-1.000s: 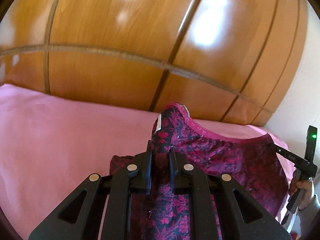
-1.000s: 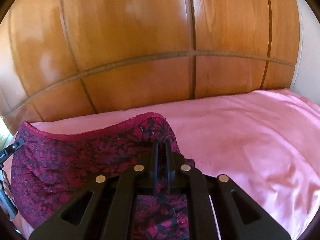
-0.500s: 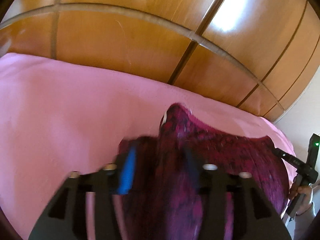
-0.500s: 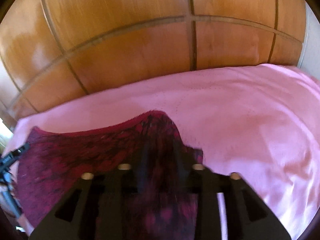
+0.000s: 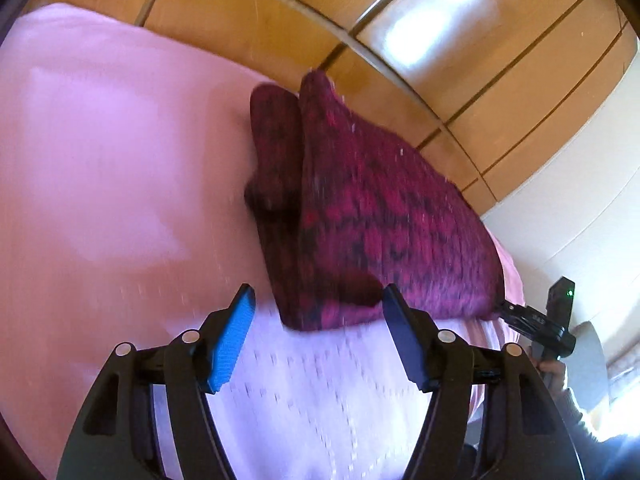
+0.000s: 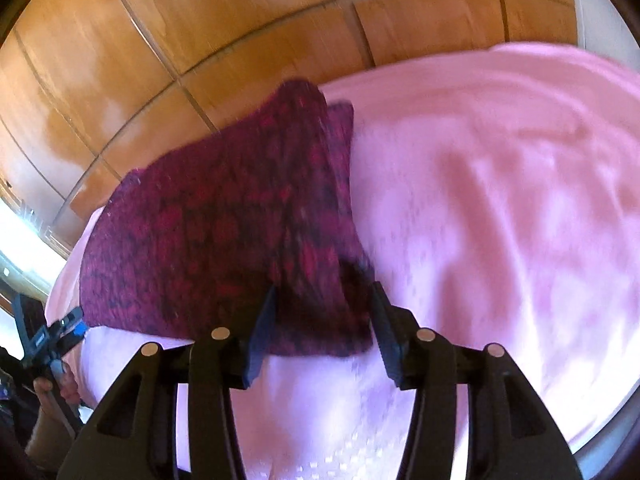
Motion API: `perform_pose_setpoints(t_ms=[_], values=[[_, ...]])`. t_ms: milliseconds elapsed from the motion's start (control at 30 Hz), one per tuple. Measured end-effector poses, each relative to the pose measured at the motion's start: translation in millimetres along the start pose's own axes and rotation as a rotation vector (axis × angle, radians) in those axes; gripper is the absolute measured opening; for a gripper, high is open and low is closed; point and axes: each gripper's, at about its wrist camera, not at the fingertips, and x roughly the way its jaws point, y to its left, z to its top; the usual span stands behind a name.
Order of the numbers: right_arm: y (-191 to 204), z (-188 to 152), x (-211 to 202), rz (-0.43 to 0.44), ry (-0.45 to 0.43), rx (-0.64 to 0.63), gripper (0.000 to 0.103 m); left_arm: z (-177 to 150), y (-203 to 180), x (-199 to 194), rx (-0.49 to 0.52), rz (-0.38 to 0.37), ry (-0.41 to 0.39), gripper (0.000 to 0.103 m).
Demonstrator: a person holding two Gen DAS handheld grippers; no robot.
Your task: Fold small clothes
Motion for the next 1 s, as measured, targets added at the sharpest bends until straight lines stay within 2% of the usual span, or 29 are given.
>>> perform_pose_setpoints(t_ms=[67, 133, 300, 467, 567, 600, 667, 700, 733, 800, 833, 900, 1000], values=[[-0.6, 2.2, 4.1, -0.025, -0.006, -0.003, 0.024, 0.4, -5.3, 5.0, 0.006, -0.029, 0.009, 0.045], [2.9, 4.3, -3.6, -0.031, -0.025, -0.005, 0.015, 4.3, -8.9, 9.3, 0.016, -0.021, 0.014, 0.024], [9.5, 4.6, -42.5, 0.034, -0.080, -0.012, 0.012, 10.0, -11.2, -8.6, 0.011, -0.049, -0.009, 0.016], [7.1, -12.5, -75.4, 0.080, -0.072, -0.003, 0.012, -3.7, -14.1, -28.8, -0.009, -0.094, 0.003, 0.016], [-2.4, -28.5, -85.5, 0.070, -0.047, 0.018, 0.012, -21.4, -20.7, -37.3, -0.014, -0.102, 0.038, 0.016], [-7.5, -34.7, -84.4, 0.060, -0.028, 0.031, 0.012, -26.7, -22.9, -37.1, -0.016, -0.094, 0.057, 0.016], [-12.6, -45.1, -78.8, 0.042, 0.011, 0.024, 0.013, -36.5, -32.3, -37.5, 0.024, -0.027, 0.085, 0.017], [-14.4, -42.6, -76.0, 0.042, 0.014, 0.022, 0.014, -35.9, -33.5, -39.3, 0.025, -0.024, 0.080, 0.020], [-17.0, -41.6, -72.1, 0.059, 0.026, 0.027, 0.018, -33.9, -32.5, -44.9, 0.008, -0.030, 0.057, 0.023], [-17.7, -37.9, -72.9, 0.051, 0.003, 0.040, 0.031, -23.3, -28.7, -57.2, -0.036, -0.088, -0.001, 0.029], [-16.8, -34.7, -73.3, 0.053, -0.011, 0.045, 0.042, -17.9, -28.9, -61.6, -0.039, -0.093, -0.029, 0.037], [-12.7, -26.4, -73.8, 0.050, -0.046, 0.040, 0.047, -7.9, -31.2, -60.5, -0.030, -0.099, -0.050, 0.045], [-6.8, -12.4, -62.3, 0.056, -0.066, 0.041, 0.054, 5.2, -39.5, -41.9, 0.002, -0.106, -0.031, 0.045]])
